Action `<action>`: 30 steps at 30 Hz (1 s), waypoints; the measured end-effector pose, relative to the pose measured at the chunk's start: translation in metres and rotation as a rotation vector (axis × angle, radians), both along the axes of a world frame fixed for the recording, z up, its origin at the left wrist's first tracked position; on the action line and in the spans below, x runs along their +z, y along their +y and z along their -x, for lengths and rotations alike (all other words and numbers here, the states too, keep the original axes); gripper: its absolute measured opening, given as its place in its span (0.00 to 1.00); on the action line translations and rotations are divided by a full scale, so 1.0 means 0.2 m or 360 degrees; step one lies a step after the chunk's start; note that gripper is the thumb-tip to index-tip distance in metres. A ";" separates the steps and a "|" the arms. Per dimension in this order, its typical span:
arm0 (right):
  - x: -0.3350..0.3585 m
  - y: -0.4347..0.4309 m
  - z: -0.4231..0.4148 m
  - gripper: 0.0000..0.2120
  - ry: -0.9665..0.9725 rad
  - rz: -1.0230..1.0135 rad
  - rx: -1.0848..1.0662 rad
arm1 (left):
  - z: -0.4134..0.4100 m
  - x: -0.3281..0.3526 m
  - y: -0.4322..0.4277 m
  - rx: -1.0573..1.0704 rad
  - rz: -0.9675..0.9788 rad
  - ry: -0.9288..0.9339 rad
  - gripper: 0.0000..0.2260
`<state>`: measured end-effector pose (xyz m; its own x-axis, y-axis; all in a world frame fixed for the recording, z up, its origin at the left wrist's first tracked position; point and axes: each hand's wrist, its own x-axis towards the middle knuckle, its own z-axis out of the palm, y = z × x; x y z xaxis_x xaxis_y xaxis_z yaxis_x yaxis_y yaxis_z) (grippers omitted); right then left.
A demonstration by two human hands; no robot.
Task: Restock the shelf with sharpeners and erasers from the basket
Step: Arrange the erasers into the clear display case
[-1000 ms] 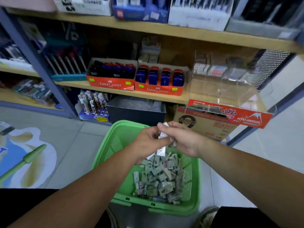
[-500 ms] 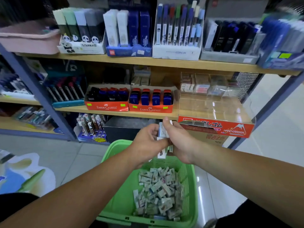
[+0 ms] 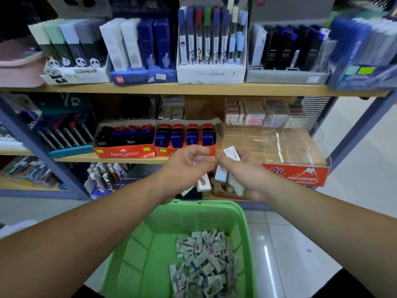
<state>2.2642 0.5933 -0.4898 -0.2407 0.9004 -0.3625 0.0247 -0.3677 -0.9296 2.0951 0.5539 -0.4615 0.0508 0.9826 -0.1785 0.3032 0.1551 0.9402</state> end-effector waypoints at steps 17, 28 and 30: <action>0.08 0.14 -0.15 0.07 0.0404 0.0255 0.0215 | -0.11 0.03 0.05 -0.0102 -0.0144 -0.0084 0.45; -0.03 0.25 -0.30 0.09 0.0242 0.0151 -0.0156 | -0.20 -0.11 0.25 0.0121 -0.0142 0.0026 0.03; -0.04 0.28 -0.33 0.11 0.0124 0.0125 -0.0253 | -0.22 -0.12 0.29 0.0131 -0.0128 0.0004 0.02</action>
<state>2.3300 0.6491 -0.4979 -0.1277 0.8990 -0.4189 -0.1103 -0.4327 -0.8948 2.1385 0.6123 -0.4855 -0.0310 0.9946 -0.0989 0.2952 0.1036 0.9498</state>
